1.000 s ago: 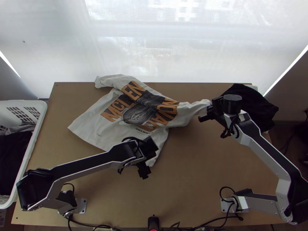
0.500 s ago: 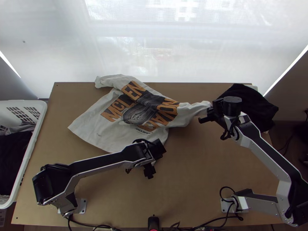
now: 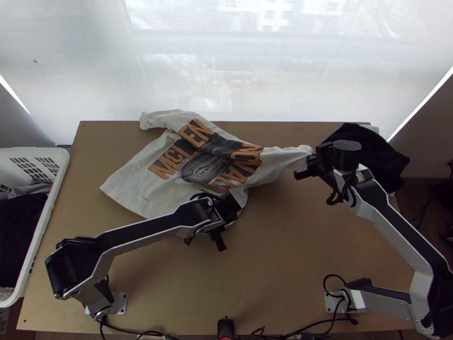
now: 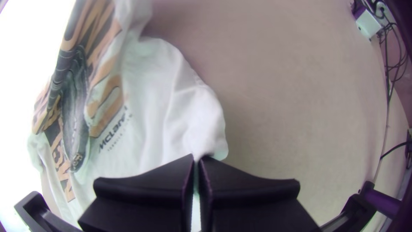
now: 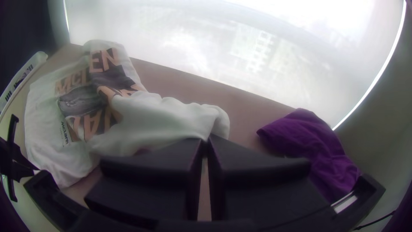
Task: Fold the t-shirt
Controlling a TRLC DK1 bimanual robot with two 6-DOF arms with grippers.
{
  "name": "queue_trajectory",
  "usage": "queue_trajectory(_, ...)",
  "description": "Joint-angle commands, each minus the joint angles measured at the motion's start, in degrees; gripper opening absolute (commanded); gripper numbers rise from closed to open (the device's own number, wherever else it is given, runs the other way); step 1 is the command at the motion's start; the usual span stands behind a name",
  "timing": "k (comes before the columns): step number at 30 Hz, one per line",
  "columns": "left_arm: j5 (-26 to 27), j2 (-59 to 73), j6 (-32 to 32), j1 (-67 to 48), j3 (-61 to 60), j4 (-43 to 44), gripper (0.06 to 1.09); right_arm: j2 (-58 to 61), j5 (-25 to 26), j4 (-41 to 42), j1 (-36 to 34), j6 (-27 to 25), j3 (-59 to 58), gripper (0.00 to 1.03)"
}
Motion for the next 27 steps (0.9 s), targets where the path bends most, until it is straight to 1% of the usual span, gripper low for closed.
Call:
queue_trajectory(1, 0.07, -7.28, 0.01, 5.71, 1.99, -2.49, 0.09, -1.87, 0.06, -2.11, -0.21, -0.47, 2.72, 0.03)
queue_trajectory(7, -0.02, -17.65, 1.15, 16.35, 5.5, -3.46, 0.09, -3.81, 0.06, -6.51, -0.92, -1.96, 7.2, 0.03)
queue_trajectory(12, -0.02, -23.63, 1.32, 23.99, 10.25, -4.34, 0.09, -5.48, 0.06, -10.9, -1.44, -2.75, 12.04, 0.03)
queue_trajectory(23, -1.87, -33.29, 1.24, 32.26, 18.16, -4.07, 0.09, -8.82, 0.14, -20.75, -1.27, -4.68, 26.01, 0.03)
queue_trajectory(27, -2.83, -35.67, 1.32, 36.12, 20.62, -1.61, 0.09, -10.05, 0.67, -23.65, -0.48, -4.77, 32.08, 0.03)
